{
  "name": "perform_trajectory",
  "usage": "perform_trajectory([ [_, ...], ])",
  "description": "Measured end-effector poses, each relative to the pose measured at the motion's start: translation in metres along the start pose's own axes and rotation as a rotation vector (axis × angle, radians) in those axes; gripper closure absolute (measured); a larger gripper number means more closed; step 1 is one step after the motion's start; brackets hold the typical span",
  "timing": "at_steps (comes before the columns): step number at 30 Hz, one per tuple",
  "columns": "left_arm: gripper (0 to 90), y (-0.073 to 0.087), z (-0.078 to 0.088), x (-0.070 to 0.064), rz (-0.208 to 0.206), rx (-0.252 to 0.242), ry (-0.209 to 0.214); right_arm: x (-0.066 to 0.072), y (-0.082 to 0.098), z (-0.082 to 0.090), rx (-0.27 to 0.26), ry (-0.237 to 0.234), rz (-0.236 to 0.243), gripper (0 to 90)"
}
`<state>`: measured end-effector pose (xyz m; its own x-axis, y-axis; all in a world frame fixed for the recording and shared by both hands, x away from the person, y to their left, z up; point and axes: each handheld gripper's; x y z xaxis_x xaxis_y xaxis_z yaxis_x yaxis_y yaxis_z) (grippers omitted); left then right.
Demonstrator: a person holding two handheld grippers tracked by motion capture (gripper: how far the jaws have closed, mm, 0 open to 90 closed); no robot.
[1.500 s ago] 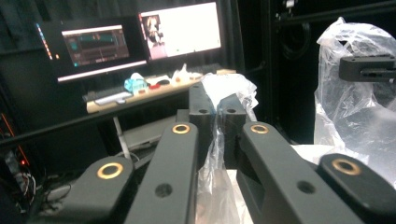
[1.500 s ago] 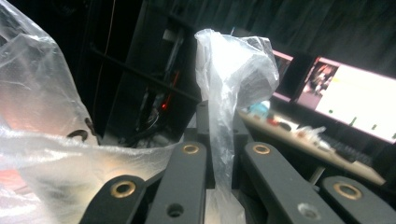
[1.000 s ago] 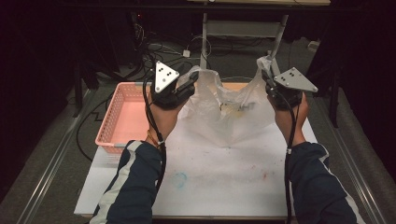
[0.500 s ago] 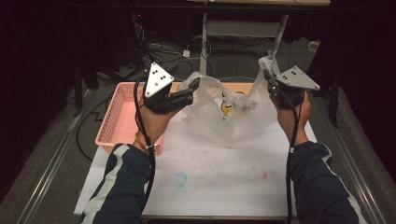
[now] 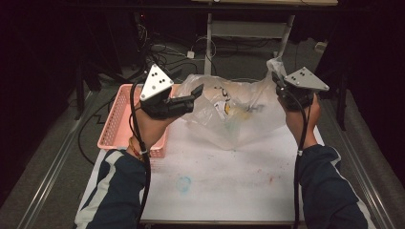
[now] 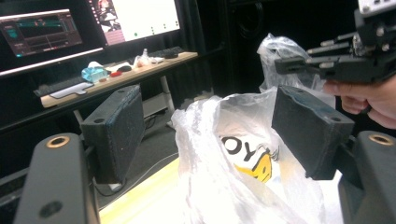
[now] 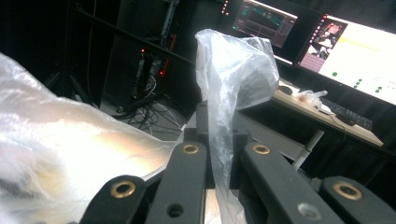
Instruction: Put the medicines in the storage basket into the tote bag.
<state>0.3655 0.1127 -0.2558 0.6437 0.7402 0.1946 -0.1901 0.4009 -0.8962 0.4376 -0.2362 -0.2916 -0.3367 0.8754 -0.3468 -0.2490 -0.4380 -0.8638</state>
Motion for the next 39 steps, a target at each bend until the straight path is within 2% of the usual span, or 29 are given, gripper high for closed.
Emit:
perform_trajectory([
  [6, 23.4, 0.018, 0.003, -0.001, -0.024, 0.024, -0.029, -0.001, 0.008, -0.001, 0.018, -0.015, 0.003, 90.0],
  [7, 23.4, 0.022, 0.003, -0.001, -0.028, 0.025, -0.045, -0.002, 0.009, -0.002, 0.022, -0.015, -0.004, 89.9],
  [8, 23.4, 0.026, 0.005, 0.002, -0.025, 0.019, -0.046, -0.003, 0.010, -0.002, 0.023, -0.019, -0.010, 90.0],
  [11, 23.4, 0.036, 0.017, 0.011, 0.023, -0.039, 0.008, -0.008, 0.011, -0.001, 0.034, -0.015, -0.006, 90.0],
  [12, 23.4, 0.038, 0.022, 0.012, 0.027, -0.049, -0.002, -0.009, 0.012, -0.001, 0.041, -0.012, -0.006, 90.0],
  [14, 23.3, 0.043, 0.030, 0.010, 0.000, -0.064, -0.016, -0.012, 0.014, -0.002, 0.050, -0.011, -0.010, 90.0],
  [15, 23.3, 0.045, 0.033, 0.008, -0.014, -0.058, -0.025, -0.014, 0.015, -0.002, 0.051, -0.015, -0.018, 88.9],
  [17, 23.2, 0.052, 0.034, 0.004, -0.041, -0.028, -0.041, -0.016, 0.017, -0.001, 0.054, -0.020, -0.032, 80.4],
  [19, 23.2, 0.060, 0.033, 0.002, -0.055, -0.002, -0.037, -0.017, 0.019, 0.001, 0.054, -0.026, -0.037, 76.2],
  [21, 23.2, 0.067, 0.031, 0.000, -0.064, 0.029, -0.034, -0.016, 0.021, 0.005, 0.046, -0.029, -0.036, 67.4],
  [23, 23.2, 0.073, 0.029, -0.002, -0.073, 0.053, -0.037, -0.016, 0.022, 0.010, 0.044, -0.042, -0.023, 66.4],
  [25, 23.2, 0.078, 0.028, -0.003, -0.075, 0.064, -0.042, -0.016, 0.022, 0.015, 0.040, -0.050, -0.022, 61.6],
  [30, 23.2, 0.086, 0.025, -0.005, -0.073, 0.088, -0.035, -0.017, 0.019, 0.031, 0.023, -0.086, -0.010, 58.6],
  [32, 23.2, 0.088, 0.025, -0.007, -0.079, 0.095, -0.039, -0.016, 0.017, 0.038, 0.023, -0.096, 0.003, 54.2],
  [33, 23.2, 0.088, 0.026, -0.008, -0.082, 0.096, -0.027, -0.017, 0.016, 0.042, 0.019, -0.106, 0.005, 53.6],
  [35, 23.3, 0.089, 0.025, -0.011, -0.092, 0.100, -0.034, -0.018, 0.015, 0.051, 0.006, -0.115, 0.018, 60.8],
  [36, 23.3, 0.090, 0.024, -0.012, -0.090, 0.100, -0.027, -0.020, 0.014, 0.054, 0.004, -0.130, 0.029, 69.2],
  [37, 23.3, 0.090, 0.023, -0.013, -0.093, 0.110, -0.025, -0.021, 0.012, 0.058, 0.006, -0.139, 0.045, 83.2],
  [38, 24.8, 0.090, 0.021, -0.014, -0.104, 0.119, -0.021, -0.022, 0.011, 0.061, 0.005, -0.136, 0.051, 86.1],
  [39, 31.4, 0.089, 0.019, -0.013, -0.117, 0.125, 0.008, -0.023, 0.009, 0.064, 0.005, -0.139, 0.054, 88.3],
])
Point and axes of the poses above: each handheld gripper's, and its own axes: z roughly backward along the jaws, y roughly out of its underside, x roughly to its left, and after that the axes turned 14 degrees about x, right-handed
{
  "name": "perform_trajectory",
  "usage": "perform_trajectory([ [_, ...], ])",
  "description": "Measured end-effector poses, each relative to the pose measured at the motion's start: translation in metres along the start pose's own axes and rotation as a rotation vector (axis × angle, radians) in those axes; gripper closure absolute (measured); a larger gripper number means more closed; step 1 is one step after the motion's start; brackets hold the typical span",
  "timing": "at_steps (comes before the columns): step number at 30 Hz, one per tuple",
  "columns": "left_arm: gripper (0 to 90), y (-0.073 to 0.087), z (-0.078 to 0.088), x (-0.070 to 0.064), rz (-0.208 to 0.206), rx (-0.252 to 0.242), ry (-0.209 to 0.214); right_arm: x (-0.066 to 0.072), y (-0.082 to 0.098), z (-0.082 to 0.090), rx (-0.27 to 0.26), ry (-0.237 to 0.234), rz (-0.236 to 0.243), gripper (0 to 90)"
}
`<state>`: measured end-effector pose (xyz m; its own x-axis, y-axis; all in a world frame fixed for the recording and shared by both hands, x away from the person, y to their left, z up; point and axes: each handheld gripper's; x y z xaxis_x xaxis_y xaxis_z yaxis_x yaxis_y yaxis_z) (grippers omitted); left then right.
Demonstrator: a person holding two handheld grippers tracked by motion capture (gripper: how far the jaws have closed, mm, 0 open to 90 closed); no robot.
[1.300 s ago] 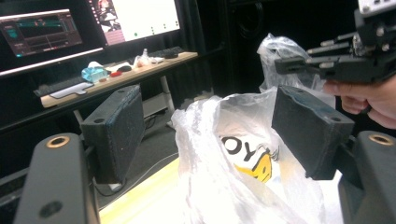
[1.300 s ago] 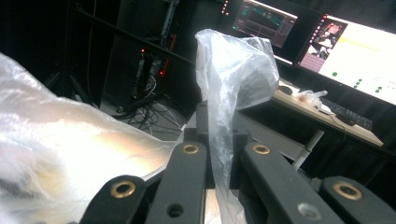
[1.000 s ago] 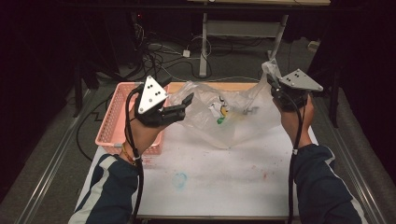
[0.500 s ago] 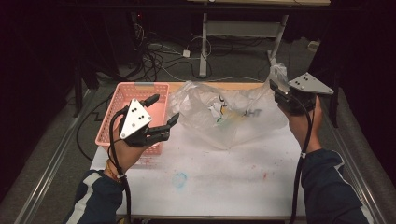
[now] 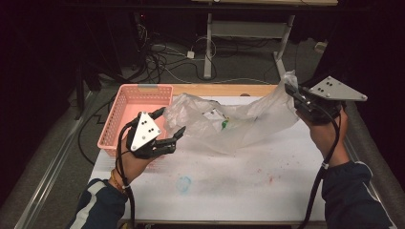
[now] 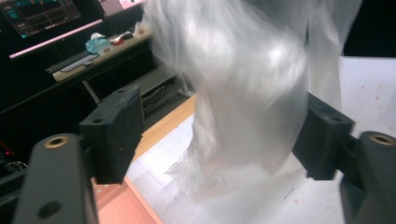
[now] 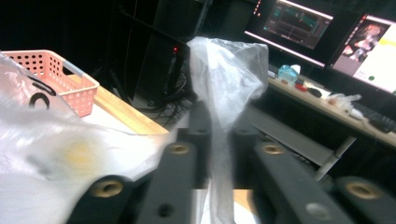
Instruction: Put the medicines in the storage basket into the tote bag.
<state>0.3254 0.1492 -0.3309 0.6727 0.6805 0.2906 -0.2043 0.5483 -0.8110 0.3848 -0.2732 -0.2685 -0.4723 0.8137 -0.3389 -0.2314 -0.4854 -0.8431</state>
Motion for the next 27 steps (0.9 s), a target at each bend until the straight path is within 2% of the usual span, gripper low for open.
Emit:
perform_trajectory([
  [1, 42.2, -0.001, -0.002, 0.000, -0.015, 0.011, 0.022, -0.001, -0.002, 0.003, -0.002, -0.004, 0.004, 88.8],
  [2, 45.9, -0.004, -0.005, -0.001, -0.016, 0.024, 0.017, -0.002, -0.004, 0.006, -0.008, 0.002, 0.006, 89.3],
  [3, 68.5, -0.006, -0.007, -0.001, -0.028, 0.020, 0.027, -0.004, -0.008, 0.012, -0.023, 0.006, 0.003, 89.6],
  [4, 68.5, -0.009, -0.008, -0.002, -0.037, 0.020, 0.034, -0.004, -0.008, 0.012, -0.023, 0.006, 0.003, 89.6],
  [5, 72.3, -0.012, -0.010, -0.002, -0.039, 0.022, 0.023, -0.004, -0.010, 0.016, -0.034, 0.005, 0.003, 89.6],
  [7, 84.7, -0.019, -0.008, 0.001, -0.031, -0.004, 0.037, -0.005, -0.015, 0.023, -0.051, 0.009, 0.005, 89.6],
  [11, 86.1, -0.029, 0.002, 0.002, -0.035, -0.062, 0.012, -0.003, -0.023, 0.038, -0.089, 0.012, 0.018, 89.6],
  [13, 86.1, -0.032, 0.010, 0.001, -0.035, -0.085, -0.004, -0.002, -0.025, 0.047, -0.125, 0.028, 0.011, 89.6],
  [16, 86.0, -0.033, 0.021, 0.001, -0.025, -0.128, -0.049, -0.002, -0.027, 0.054, -0.143, 0.027, 0.005, 89.0],
  [19, 86.0, -0.030, 0.025, 0.007, 0.007, -0.145, -0.073, -0.003, -0.024, 0.050, -0.117, 0.019, 0.002, 87.1],
  [23, 85.5, -0.019, 0.016, 0.008, 0.026, -0.108, -0.099, -0.002, -0.013, 0.039, -0.093, 0.015, -0.006, 82.9],
  [24, 80.5, -0.016, 0.013, 0.008, 0.038, -0.102, -0.105, -0.001, -0.010, 0.036, -0.090, 0.013, -0.015, 80.1],
  [25, 71.5, -0.013, 0.011, 0.009, 0.045, -0.097, -0.104, 0.000, -0.006, 0.032, -0.089, 0.006, -0.018, 78.2],
  [27, 60.8, -0.005, 0.007, 0.009, 0.064, -0.107, -0.085, 0.004, 0.001, 0.026, -0.074, 0.016, -0.018, 70.9],
])
Point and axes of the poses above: each handheld gripper's, and its own axes: z roughly backward along the jaws, y roughly out of its underside, x roughly to its left, and after that the axes turned 14 degrees about x, right-handed
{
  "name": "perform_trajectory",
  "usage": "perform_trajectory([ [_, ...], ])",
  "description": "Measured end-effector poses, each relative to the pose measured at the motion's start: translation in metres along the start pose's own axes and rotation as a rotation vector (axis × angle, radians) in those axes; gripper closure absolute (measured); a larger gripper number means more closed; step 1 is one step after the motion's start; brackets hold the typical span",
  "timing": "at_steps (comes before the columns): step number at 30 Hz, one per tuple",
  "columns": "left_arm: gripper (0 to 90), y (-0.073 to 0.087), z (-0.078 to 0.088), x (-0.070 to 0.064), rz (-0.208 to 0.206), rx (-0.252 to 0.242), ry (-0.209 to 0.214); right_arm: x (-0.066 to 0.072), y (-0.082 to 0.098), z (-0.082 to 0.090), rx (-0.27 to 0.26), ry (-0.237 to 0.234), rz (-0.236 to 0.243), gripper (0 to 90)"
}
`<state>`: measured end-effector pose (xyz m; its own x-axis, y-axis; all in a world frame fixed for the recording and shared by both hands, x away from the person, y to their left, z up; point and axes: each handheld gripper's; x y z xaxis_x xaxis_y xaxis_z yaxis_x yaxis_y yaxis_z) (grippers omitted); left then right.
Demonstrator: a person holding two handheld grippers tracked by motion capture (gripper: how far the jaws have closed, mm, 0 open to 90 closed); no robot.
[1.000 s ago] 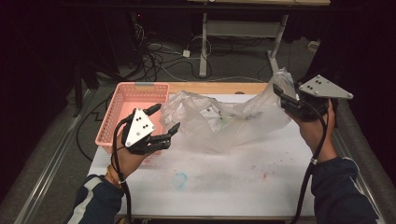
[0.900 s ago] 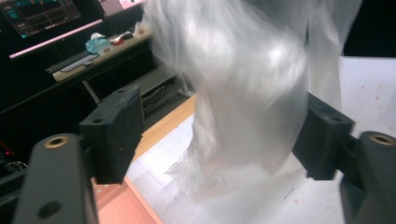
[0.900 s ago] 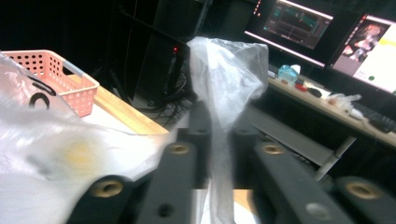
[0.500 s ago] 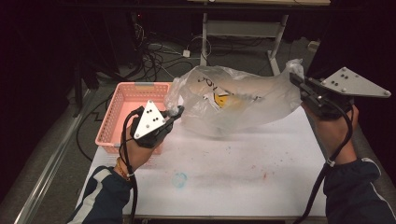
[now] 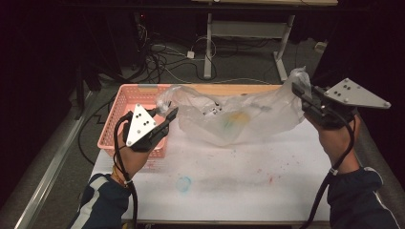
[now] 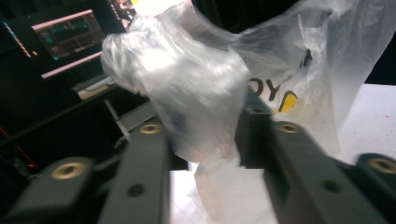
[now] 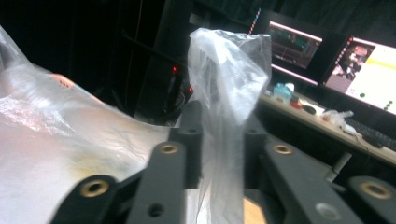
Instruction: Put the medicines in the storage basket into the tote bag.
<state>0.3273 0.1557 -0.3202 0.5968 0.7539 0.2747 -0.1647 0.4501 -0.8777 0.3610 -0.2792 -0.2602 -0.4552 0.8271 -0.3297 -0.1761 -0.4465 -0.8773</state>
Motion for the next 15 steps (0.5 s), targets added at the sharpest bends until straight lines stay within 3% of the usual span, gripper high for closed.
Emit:
perform_trajectory([
  [2, 38.7, 0.007, -0.003, -0.004, 0.009, -0.001, -0.076, 0.004, 0.009, -0.004, -0.021, -0.002, -0.002, 58.4],
  [3, 33.4, 0.012, -0.005, -0.006, 0.032, -0.002, -0.063, 0.008, 0.014, -0.006, -0.040, 0.022, 0.002, 56.3],
  [7, 20.3, 0.033, -0.011, -0.015, -0.004, -0.014, -0.060, 0.022, 0.034, -0.011, -0.099, 0.030, 0.012, 41.3],
  [9, 20.0, 0.043, -0.013, -0.021, -0.017, 0.019, -0.040, 0.026, 0.048, -0.011, -0.114, 0.034, 0.010, 30.8],
  [11, 19.9, 0.050, -0.016, -0.024, -0.034, 0.060, -0.036, 0.026, 0.051, -0.009, -0.115, 0.027, 0.003, 28.3],
  [15, 20.0, 0.058, -0.017, -0.025, -0.015, 0.090, -0.028, 0.024, 0.057, 0.005, -0.127, 0.021, 0.009, 23.4],
])
Point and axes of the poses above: each handheld gripper's, and its own axes: z roughly backward along the jaws, y roughly out of its underside, x roughly to its left, and after that the axes turned 14 degrees about x, right-handed
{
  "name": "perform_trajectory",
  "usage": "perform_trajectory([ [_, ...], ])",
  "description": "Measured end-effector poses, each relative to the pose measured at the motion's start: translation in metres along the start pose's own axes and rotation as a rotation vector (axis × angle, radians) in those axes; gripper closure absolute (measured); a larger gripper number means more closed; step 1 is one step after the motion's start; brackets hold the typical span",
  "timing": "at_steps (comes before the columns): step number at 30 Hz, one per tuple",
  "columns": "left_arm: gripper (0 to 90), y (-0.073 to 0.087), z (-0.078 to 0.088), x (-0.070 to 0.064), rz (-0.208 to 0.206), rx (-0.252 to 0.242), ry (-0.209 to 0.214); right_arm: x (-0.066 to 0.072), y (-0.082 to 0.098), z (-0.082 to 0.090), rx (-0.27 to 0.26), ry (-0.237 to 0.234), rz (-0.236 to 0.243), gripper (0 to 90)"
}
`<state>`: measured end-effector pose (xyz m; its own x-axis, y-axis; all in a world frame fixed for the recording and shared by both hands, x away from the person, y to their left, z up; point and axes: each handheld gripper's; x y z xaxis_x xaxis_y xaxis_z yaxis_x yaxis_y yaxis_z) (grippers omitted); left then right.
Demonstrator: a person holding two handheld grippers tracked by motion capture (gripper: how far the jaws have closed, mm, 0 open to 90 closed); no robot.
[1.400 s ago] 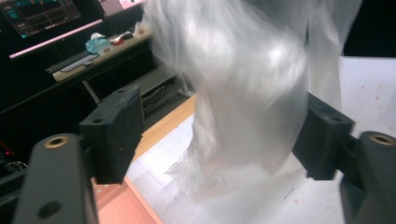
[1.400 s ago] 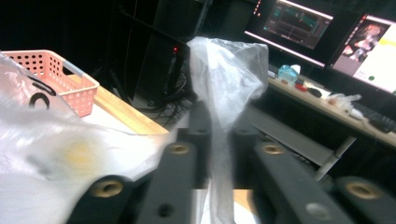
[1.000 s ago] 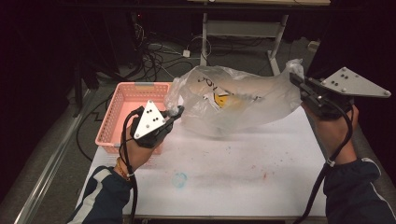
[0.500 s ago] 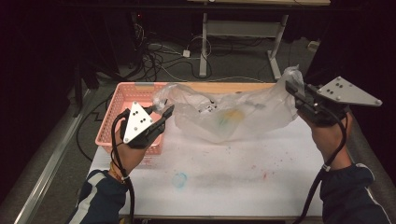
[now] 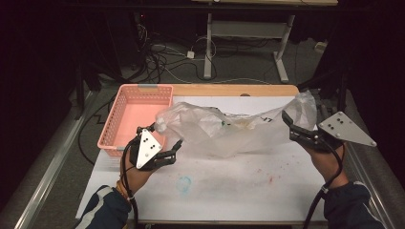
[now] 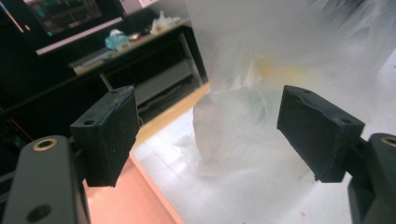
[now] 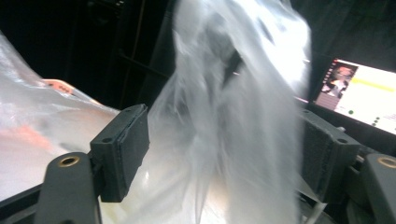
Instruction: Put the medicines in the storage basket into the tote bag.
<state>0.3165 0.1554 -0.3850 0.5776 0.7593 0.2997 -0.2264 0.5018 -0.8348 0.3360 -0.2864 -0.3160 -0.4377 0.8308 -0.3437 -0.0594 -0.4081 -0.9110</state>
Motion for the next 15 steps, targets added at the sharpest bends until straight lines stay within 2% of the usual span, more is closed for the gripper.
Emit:
perform_trajectory([
  [4, 20.1, -0.001, 0.000, -0.002, -0.006, 0.000, 0.013, -0.002, -0.003, 0.018, 0.041, -0.040, 0.026, 16.3],
  [7, 21.3, -0.002, 0.000, -0.007, -0.030, 0.008, 0.026, -0.002, 0.000, 0.033, 0.081, -0.101, 0.037, 16.0],
  [10, 21.6, -0.003, 0.000, -0.008, -0.037, 0.016, 0.027, 0.001, 0.006, 0.047, 0.111, -0.134, 0.040, 15.7],
  [12, 23.3, -0.002, 0.000, -0.007, -0.033, 0.022, 0.026, 0.002, 0.008, 0.057, 0.115, -0.152, 0.036, 15.8],
  [15, 23.8, -0.002, 0.002, -0.004, -0.028, 0.020, 0.018, 0.006, 0.005, 0.069, 0.079, -0.168, 0.039, 16.2],
])
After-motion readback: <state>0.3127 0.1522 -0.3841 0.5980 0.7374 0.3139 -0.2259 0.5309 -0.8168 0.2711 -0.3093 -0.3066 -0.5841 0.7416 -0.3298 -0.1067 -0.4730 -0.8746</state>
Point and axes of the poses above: each handheld gripper's, and its own axes: z roughly backward along the jaws, y roughly out of its underside, x roughly to its left, and after that the axes turned 14 degrees about x, right-handed
